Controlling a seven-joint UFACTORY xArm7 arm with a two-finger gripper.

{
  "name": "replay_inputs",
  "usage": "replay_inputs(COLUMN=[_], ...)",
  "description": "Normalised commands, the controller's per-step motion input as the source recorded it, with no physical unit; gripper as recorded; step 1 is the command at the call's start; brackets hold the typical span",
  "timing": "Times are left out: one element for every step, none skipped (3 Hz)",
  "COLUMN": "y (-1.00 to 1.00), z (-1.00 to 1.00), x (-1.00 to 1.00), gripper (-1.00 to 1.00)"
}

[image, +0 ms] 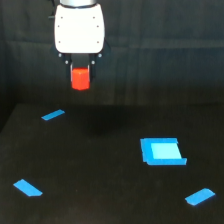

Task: Pick up the red object from the table

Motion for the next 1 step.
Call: replay_inputs(y=[-0.02], z=[0.05], x=[-0.03], gripper=[-0.86])
